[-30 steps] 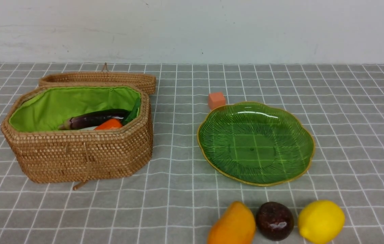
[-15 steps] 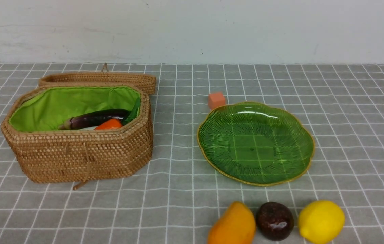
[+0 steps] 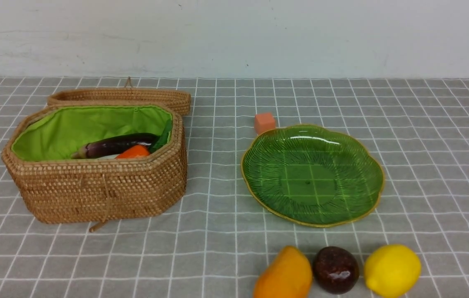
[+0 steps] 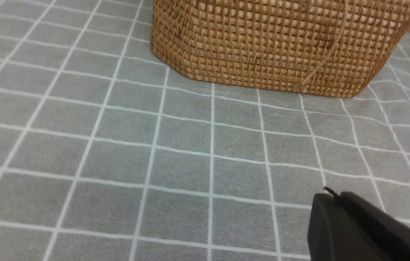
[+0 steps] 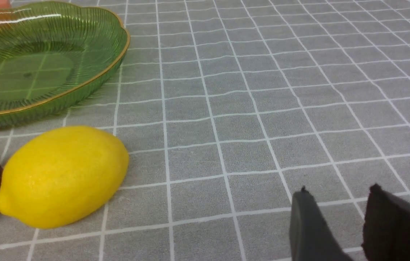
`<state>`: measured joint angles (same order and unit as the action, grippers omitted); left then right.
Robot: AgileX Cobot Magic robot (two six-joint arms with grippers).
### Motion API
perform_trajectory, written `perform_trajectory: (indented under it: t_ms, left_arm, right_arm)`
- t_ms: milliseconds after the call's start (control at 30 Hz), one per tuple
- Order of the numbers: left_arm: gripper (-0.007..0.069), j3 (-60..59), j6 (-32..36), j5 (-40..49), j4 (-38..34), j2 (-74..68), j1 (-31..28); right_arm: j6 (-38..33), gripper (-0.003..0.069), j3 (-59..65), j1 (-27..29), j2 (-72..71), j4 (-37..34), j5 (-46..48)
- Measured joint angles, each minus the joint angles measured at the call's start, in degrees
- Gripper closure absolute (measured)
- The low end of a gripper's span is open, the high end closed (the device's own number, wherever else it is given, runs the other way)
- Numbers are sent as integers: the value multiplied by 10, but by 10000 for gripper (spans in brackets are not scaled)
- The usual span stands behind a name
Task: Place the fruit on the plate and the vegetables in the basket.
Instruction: Use the right arm to grab a lemon and put it into the right plate
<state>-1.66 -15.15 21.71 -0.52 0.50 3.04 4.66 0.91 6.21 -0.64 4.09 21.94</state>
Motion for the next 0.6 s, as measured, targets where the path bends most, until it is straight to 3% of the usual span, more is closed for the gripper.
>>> perform_trajectory:
  t_ms: [600]
  left_arm:
    - [618, 0, 0, 2, -22, 0, -5]
  right_arm:
    - [0, 418, 0, 0, 0, 0, 0]
